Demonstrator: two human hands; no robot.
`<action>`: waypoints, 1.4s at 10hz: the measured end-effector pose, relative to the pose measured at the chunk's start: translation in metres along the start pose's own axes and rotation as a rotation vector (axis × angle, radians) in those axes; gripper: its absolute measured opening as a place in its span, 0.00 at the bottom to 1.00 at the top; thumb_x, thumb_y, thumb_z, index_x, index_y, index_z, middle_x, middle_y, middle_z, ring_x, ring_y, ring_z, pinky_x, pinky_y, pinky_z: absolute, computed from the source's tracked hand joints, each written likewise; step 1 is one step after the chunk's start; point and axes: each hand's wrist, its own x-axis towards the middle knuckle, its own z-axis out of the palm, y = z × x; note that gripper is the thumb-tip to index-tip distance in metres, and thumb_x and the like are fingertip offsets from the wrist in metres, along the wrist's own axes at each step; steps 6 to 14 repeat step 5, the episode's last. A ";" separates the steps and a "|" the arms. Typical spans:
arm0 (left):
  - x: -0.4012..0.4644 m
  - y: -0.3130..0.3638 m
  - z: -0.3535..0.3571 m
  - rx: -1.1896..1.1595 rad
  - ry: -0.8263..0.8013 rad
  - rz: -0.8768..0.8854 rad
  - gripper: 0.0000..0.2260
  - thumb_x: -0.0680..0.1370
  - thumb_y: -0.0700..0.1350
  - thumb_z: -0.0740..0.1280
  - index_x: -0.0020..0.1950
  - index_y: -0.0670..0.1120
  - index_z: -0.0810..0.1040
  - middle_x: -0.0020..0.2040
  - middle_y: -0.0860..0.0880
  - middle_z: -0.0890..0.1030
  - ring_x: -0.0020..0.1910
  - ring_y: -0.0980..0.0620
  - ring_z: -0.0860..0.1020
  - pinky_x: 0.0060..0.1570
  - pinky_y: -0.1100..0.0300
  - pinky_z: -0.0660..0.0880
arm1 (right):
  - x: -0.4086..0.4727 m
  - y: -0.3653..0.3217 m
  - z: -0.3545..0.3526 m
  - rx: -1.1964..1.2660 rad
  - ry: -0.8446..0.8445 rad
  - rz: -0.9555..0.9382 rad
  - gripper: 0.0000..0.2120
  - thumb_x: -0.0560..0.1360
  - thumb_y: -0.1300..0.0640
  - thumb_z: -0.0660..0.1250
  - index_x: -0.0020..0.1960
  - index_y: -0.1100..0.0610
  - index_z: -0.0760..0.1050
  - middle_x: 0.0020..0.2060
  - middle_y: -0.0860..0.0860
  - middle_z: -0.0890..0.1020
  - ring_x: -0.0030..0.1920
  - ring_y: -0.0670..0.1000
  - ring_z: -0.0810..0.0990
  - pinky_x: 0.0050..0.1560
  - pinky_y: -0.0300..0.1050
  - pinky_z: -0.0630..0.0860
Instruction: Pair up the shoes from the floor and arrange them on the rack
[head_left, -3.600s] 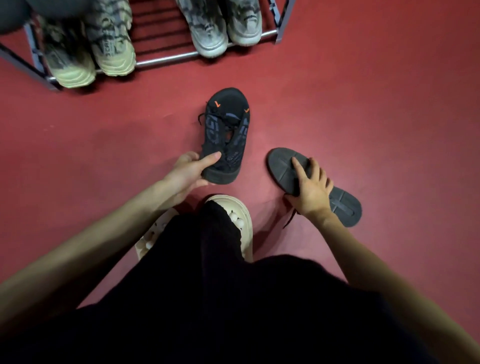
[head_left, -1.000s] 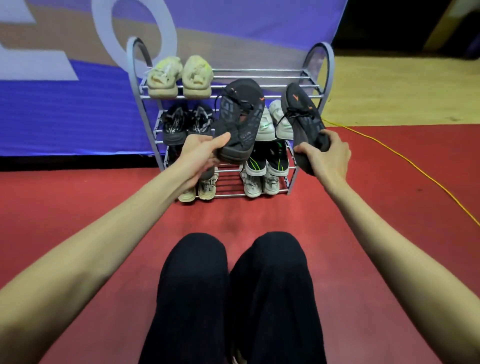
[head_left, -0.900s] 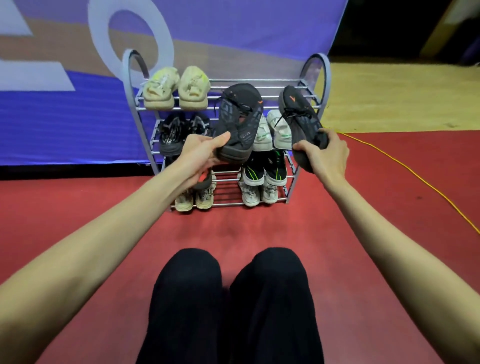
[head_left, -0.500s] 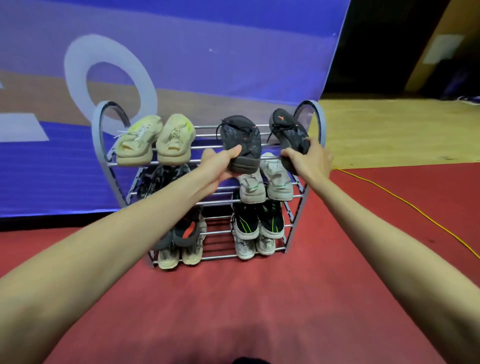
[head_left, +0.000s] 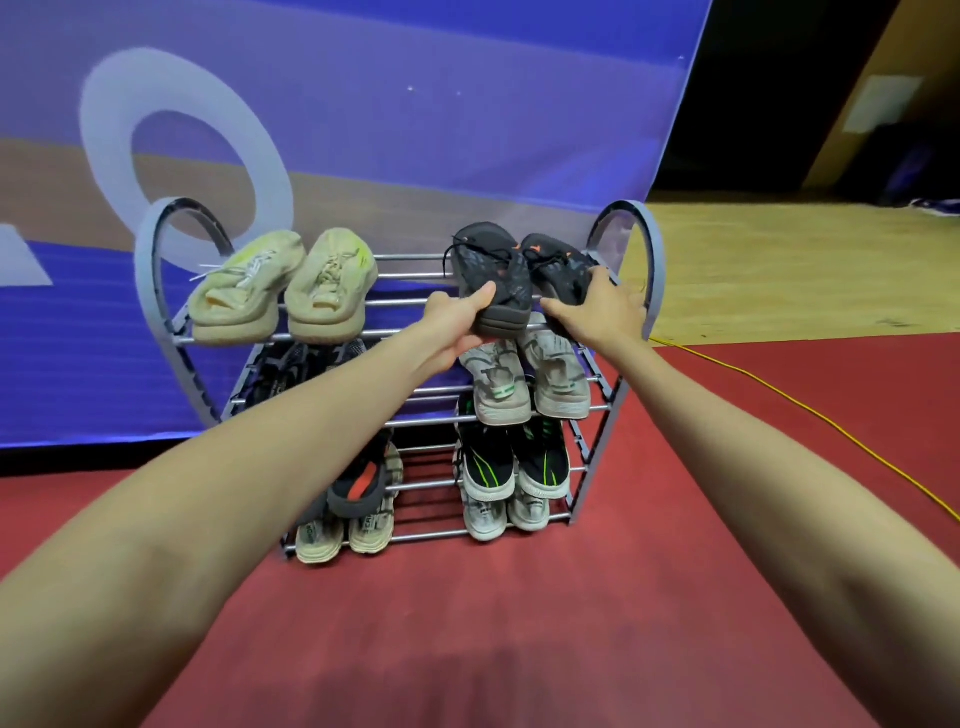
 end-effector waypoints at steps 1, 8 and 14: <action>-0.003 -0.003 0.003 0.011 -0.006 0.005 0.22 0.77 0.44 0.67 0.65 0.32 0.68 0.61 0.36 0.78 0.51 0.44 0.81 0.34 0.58 0.82 | -0.009 0.000 -0.004 -0.048 -0.037 -0.030 0.39 0.68 0.32 0.65 0.68 0.57 0.63 0.66 0.64 0.71 0.68 0.67 0.65 0.64 0.61 0.65; -0.001 -0.001 -0.029 0.919 0.132 0.374 0.18 0.74 0.52 0.61 0.46 0.38 0.81 0.44 0.40 0.84 0.42 0.42 0.83 0.43 0.46 0.81 | -0.045 -0.009 0.019 -0.065 0.237 -0.273 0.24 0.74 0.48 0.61 0.67 0.58 0.66 0.67 0.60 0.67 0.70 0.62 0.62 0.69 0.57 0.57; -0.001 -0.001 -0.029 0.919 0.132 0.374 0.18 0.74 0.52 0.61 0.46 0.38 0.81 0.44 0.40 0.84 0.42 0.42 0.83 0.43 0.46 0.81 | -0.045 -0.009 0.019 -0.065 0.237 -0.273 0.24 0.74 0.48 0.61 0.67 0.58 0.66 0.67 0.60 0.67 0.70 0.62 0.62 0.69 0.57 0.57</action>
